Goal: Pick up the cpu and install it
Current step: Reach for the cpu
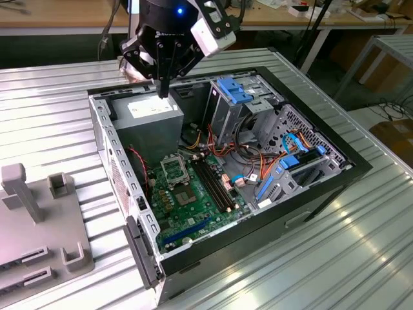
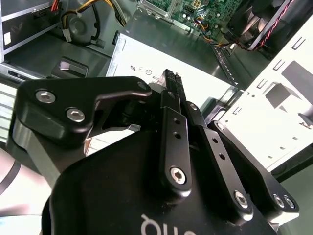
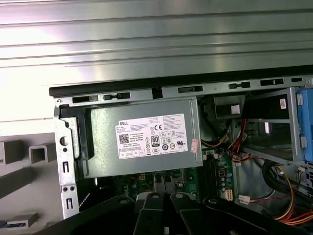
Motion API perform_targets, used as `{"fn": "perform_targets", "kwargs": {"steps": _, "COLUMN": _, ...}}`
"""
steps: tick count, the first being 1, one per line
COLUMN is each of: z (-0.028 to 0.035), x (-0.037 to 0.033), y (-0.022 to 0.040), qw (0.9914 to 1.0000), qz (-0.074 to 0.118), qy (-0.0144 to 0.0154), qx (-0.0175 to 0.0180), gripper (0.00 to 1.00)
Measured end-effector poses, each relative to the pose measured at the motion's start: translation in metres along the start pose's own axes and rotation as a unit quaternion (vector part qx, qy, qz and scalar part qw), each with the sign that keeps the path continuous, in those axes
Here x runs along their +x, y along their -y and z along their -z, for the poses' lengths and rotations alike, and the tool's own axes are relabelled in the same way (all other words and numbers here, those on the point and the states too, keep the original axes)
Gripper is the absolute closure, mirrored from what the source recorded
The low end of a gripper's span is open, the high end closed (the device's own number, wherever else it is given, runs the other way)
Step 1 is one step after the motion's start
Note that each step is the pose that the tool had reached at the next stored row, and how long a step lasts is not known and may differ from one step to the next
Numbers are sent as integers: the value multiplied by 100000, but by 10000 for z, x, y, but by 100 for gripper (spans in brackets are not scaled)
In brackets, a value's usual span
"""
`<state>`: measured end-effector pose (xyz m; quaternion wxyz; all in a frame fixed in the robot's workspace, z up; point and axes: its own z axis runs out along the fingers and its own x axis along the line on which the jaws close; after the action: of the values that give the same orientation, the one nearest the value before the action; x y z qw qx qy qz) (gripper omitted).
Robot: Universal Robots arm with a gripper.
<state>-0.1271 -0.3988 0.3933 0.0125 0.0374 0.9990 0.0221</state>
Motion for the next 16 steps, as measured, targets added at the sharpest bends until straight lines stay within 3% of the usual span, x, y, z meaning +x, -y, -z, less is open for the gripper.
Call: {"fn": "perform_targets", "kwargs": {"steps": 16, "z": 1, "x": 71, "y": 5, "qw": 100000, "qz": 1, "qy": 0, "qx": 0, "gripper": 89}}
